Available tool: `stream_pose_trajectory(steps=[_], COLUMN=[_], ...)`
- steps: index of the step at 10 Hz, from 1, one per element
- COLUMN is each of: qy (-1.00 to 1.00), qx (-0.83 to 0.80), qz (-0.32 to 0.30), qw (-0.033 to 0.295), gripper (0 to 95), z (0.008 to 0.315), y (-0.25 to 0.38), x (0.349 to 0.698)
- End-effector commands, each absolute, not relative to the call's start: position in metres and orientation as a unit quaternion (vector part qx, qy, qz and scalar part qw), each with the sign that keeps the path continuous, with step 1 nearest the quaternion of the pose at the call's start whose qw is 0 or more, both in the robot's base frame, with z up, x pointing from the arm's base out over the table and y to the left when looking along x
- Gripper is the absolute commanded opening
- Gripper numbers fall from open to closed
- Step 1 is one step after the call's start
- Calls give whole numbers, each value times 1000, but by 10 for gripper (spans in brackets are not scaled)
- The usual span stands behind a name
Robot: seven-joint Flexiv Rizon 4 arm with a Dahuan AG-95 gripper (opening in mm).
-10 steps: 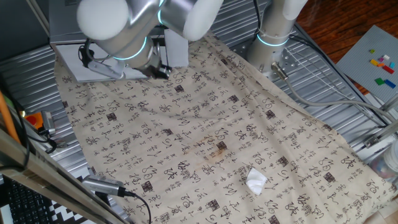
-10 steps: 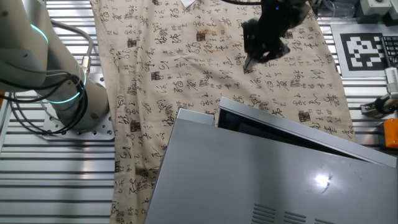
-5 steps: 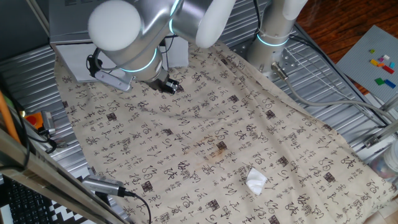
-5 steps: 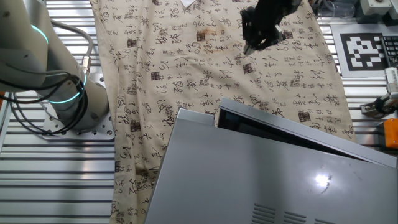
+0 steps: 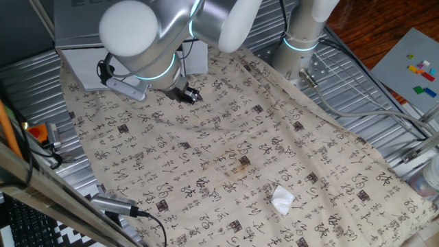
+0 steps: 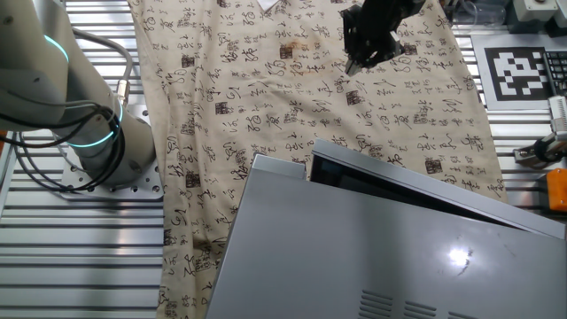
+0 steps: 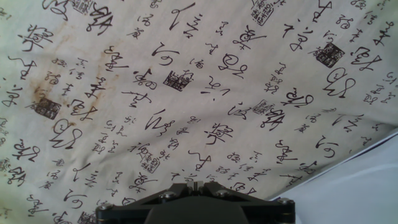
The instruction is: Open the microwave door
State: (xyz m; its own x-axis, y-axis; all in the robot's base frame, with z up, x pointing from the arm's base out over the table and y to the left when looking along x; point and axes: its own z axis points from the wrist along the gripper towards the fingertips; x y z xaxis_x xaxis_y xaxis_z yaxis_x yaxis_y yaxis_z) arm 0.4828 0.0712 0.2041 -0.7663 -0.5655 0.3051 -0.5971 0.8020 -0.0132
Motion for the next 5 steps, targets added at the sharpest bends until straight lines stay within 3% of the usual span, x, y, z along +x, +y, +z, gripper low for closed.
stream_pose_trajectory(steps=[1, 5], qy=[-939, -939], qx=[308, 309], qz=[52, 51], qw=[144, 143], gripper=[0, 0], z=[204, 204], y=[72, 72], x=[483, 483])
